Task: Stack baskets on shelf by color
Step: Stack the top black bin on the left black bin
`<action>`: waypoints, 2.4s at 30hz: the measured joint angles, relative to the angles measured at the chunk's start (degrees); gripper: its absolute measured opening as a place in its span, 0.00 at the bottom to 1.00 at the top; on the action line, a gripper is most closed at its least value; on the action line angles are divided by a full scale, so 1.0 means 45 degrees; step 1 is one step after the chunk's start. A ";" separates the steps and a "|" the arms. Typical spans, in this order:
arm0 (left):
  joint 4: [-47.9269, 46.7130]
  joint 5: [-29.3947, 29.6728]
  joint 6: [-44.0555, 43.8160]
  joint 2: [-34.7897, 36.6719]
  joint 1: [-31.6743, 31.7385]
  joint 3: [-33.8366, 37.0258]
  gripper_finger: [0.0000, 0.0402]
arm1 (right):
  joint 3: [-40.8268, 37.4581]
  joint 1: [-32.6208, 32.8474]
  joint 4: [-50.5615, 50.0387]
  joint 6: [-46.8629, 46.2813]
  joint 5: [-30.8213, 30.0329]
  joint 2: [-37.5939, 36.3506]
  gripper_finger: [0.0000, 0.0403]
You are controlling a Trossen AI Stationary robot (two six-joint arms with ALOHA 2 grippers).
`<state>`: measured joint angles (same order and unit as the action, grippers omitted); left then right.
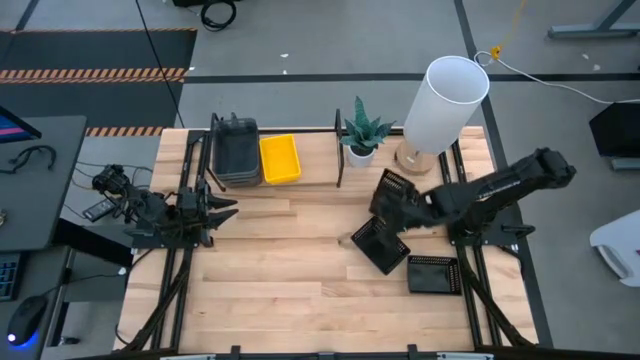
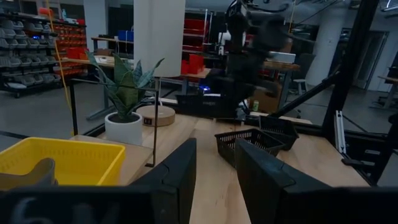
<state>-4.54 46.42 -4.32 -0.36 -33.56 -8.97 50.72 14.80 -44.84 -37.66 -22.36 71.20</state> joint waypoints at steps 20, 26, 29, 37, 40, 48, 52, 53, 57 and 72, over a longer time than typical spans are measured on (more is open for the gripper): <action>0.0000 0.0004 0.0000 0.0003 -0.0005 0.0000 0.29 | 0.0005 0.5934 0.0278 0.5426 -0.0360 0.2924 0.01; 0.0000 0.0004 0.0000 0.0005 -0.0005 0.0000 0.29 | 0.0029 0.6141 0.0288 0.5013 -0.0423 0.3250 0.01; 0.0000 0.0004 0.0000 0.0003 -0.0005 0.0000 0.29 | 0.0029 0.6001 0.0359 0.4251 -0.0453 0.3328 0.02; 0.0000 -0.0001 0.0000 0.0000 -0.0005 0.0000 0.29 | 0.0029 0.5483 0.0870 0.2440 -0.0249 0.3347 0.06; 0.0000 -0.0001 0.0000 0.0005 -0.0005 0.0000 0.29 | 0.0029 0.5343 0.0803 0.2464 0.0179 0.3343 0.07; 0.0000 0.0001 0.0000 0.0005 -0.0005 0.0000 0.29 | 0.0029 0.5325 0.0989 0.2729 0.0237 0.3343 0.09; 0.0000 -0.0001 0.0000 0.0005 -0.0005 0.0000 0.29 | 0.0029 0.5325 0.1252 0.2640 0.0218 0.3343 0.09; 0.0000 0.0000 0.0000 0.0004 -0.0005 0.0000 0.29 | 0.0029 0.5322 0.1307 0.2640 0.0201 0.3343 0.09; 0.0000 0.0004 0.0000 0.0005 -0.0005 0.0000 0.29 | 0.0029 0.5167 0.1535 0.2401 -0.0302 0.3343 0.11; 0.0000 0.0002 0.0000 0.0005 -0.0005 0.0000 0.29 | 0.0029 0.3483 0.4309 0.2291 0.0215 0.3333 0.25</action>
<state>-4.54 46.42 -4.32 -0.34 -33.58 -8.97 50.85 30.47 -25.45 -27.35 -21.40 86.19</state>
